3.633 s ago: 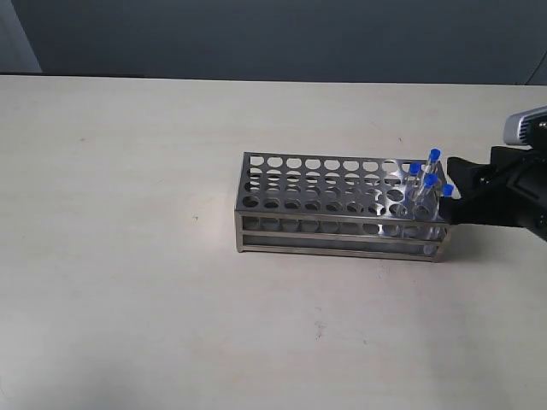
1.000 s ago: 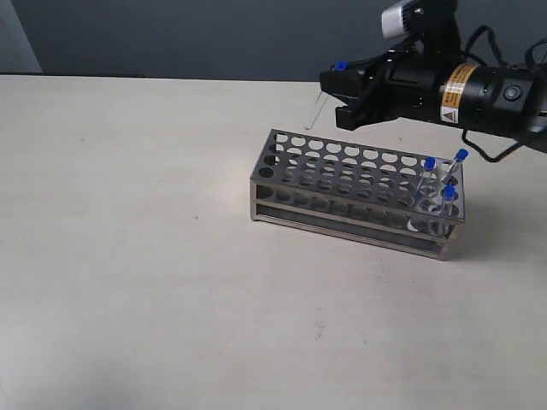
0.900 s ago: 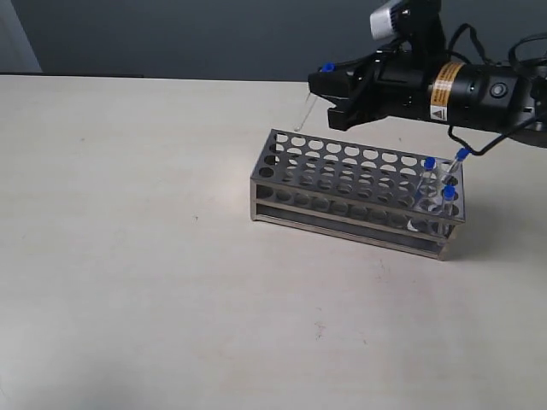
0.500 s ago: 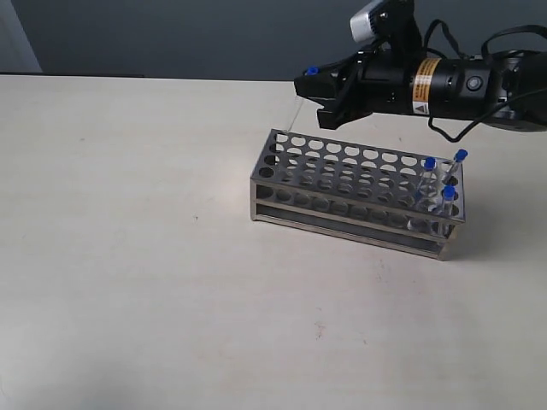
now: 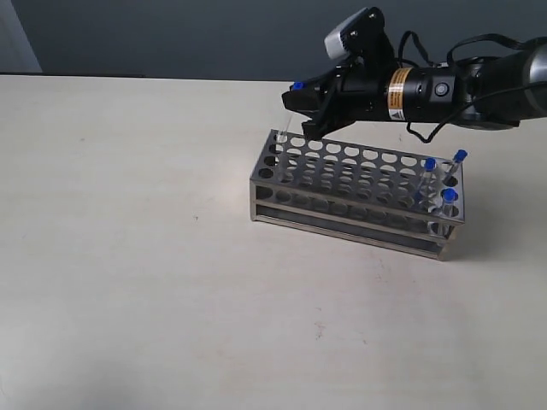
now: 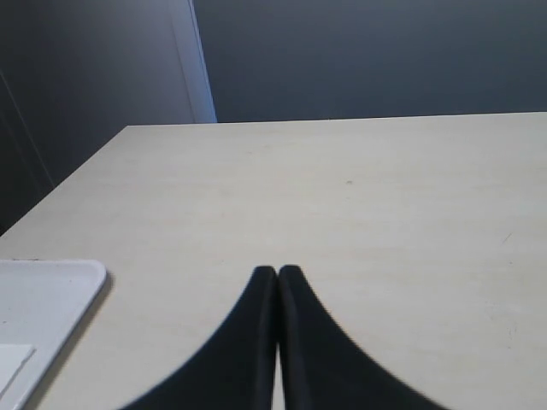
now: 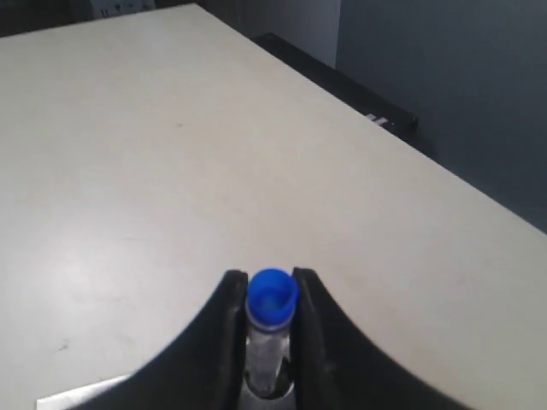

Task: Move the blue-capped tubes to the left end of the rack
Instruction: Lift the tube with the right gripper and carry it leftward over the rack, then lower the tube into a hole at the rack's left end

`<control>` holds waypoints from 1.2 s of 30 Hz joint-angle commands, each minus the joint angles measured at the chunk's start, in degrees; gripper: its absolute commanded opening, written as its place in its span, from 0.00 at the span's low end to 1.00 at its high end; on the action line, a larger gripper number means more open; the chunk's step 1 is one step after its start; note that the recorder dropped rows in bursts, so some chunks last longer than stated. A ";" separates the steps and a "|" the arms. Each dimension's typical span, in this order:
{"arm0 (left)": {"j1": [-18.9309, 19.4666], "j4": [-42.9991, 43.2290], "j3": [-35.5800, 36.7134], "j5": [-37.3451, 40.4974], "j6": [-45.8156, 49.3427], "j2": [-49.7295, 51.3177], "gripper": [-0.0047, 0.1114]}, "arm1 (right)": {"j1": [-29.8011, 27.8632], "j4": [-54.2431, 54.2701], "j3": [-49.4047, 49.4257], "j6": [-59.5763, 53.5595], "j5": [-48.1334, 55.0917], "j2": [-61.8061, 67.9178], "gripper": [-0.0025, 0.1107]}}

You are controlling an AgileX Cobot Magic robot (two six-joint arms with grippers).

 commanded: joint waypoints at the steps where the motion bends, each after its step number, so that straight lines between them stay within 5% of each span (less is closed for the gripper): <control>1: -0.22 0.32 0.09 -0.48 -0.28 -0.31 0.04 | -0.05 -1.80 -0.26 -0.01 2.23 0.63 0.02; 36: -0.22 0.32 0.09 -0.48 -0.28 -0.31 0.04 | 3.57 -15.76 -6.44 10.58 4.06 3.30 0.02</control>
